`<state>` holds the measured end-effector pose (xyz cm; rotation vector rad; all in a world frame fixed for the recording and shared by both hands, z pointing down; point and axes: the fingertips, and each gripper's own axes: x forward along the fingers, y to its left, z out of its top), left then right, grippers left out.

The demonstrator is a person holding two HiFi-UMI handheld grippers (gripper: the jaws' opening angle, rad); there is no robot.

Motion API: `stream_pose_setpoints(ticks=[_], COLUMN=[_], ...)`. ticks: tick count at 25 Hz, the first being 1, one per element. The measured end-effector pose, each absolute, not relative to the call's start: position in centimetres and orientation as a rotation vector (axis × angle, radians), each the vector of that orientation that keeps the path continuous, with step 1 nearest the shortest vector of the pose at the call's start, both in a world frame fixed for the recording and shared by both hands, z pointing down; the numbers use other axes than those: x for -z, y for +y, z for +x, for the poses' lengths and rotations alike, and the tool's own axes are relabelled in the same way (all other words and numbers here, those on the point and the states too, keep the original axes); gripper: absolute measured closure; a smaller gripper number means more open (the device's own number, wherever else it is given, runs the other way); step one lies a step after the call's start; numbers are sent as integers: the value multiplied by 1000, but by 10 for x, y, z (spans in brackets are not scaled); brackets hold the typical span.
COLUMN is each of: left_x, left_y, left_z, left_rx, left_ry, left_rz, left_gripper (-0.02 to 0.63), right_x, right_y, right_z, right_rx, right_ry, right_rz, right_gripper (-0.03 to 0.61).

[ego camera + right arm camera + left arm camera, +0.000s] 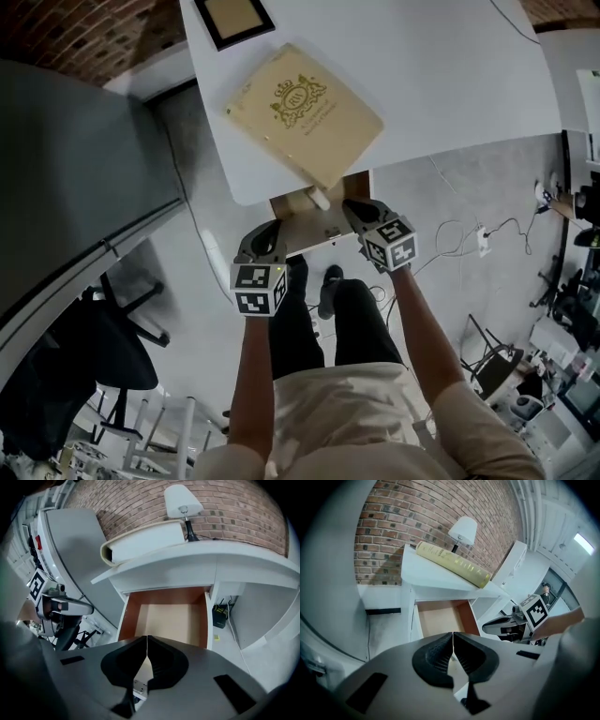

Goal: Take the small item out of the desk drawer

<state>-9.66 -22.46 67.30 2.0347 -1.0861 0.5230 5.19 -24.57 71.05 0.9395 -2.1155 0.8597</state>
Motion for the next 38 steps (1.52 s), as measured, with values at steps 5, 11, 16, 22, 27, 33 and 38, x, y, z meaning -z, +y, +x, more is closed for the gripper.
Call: stream_pose_setpoints(ticks=[5,11,16,22,27,33,38], left_x=[-706,-723,-732,-742,-748,-752,-752], left_y=[-209,-203,-206,-206,-198,-189,-191], left_z=[-96,-81,-70,-61,-57,-52,-55], left_rx=[-562,-592,-554,-566,-577,-628,-654], left_ry=[-1052,-994,-977,-945,-923,-870,-858], left_rz=[2033,2101,2108,2164,2162,2202,2241], left_gripper=[595,594,594,594,594,594,594], right_x=[-758,-786,-806,-841,-865,-900,-917], right_y=[-238,-241,-240,-248,-250,-236,-232], right_z=[50,53,41,23,26,27,28], right_rx=[-836,-819,-811,-763,-790,-775,-747], right_ry=[-2076,-2066,-2064,-2008,-1913,-1846,-1800], right_rz=[832,772,703,605,571,483,452], right_gripper=[537,503,476,427,393,335,334])
